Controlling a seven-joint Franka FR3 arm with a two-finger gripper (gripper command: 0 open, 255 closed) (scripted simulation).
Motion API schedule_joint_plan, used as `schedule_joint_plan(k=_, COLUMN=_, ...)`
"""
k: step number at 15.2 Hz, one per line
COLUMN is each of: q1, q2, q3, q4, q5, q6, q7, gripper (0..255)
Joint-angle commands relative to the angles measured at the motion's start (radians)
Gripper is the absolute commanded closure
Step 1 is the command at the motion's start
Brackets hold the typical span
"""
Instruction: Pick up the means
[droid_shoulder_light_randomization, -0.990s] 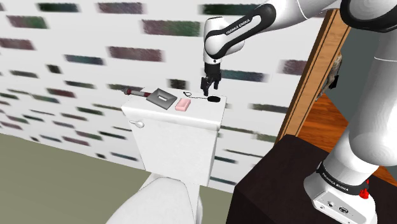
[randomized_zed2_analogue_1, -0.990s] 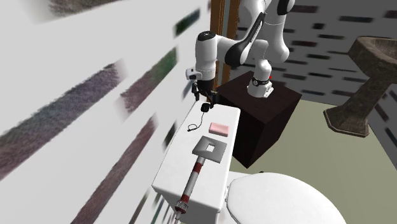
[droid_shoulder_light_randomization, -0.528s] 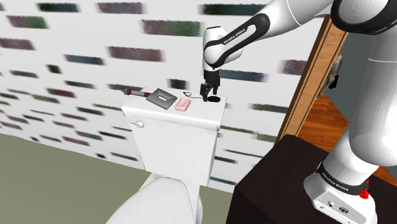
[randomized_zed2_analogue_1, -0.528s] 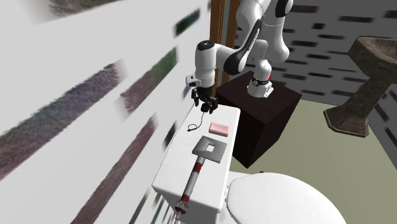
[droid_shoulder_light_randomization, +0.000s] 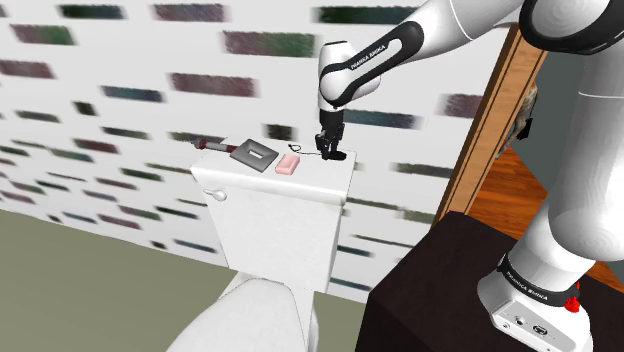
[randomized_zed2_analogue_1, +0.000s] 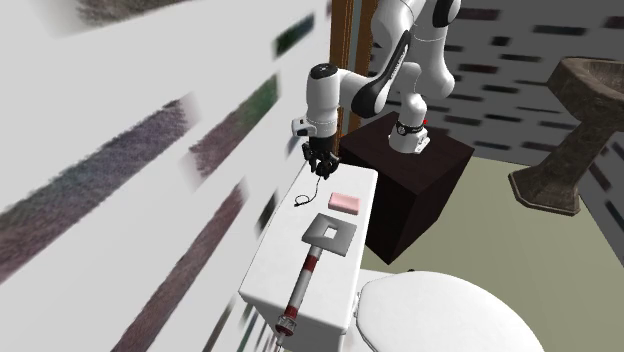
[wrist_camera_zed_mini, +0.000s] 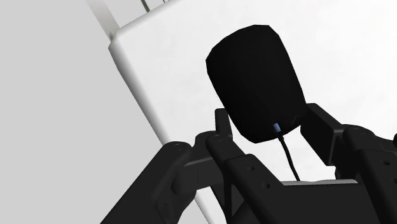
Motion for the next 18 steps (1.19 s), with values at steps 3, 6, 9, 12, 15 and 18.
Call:
schedule_joint_plan(k=3, q1=0.000, q2=0.003, q3=-0.001, q4=-0.008, q5=-0.001, q6=0.004, q7=0.002, gripper=255)
schedule_joint_plan(k=6, q1=0.000, q2=-0.017, q3=-0.001, q4=0.007, q5=0.000, q6=-0.032, q7=0.001, gripper=255)
schedule_joint_plan(k=9, q1=-0.001, q2=-0.034, q3=0.000, q4=0.026, q5=0.000, q6=-0.067, q7=0.000, gripper=255)
schedule_joint_plan(k=12, q1=-0.001, q2=-0.051, q3=0.000, q4=0.045, q5=0.001, q6=-0.104, q7=0.000, gripper=255)
schedule_joint_plan(k=15, q1=-0.001, q2=-0.065, q3=0.000, q4=0.067, q5=0.001, q6=-0.140, q7=-0.001, gripper=255)
schedule_joint_plan(k=18, q1=-0.001, q2=-0.078, q3=0.000, q4=0.091, q5=0.002, q6=-0.177, q7=-0.001, gripper=255)
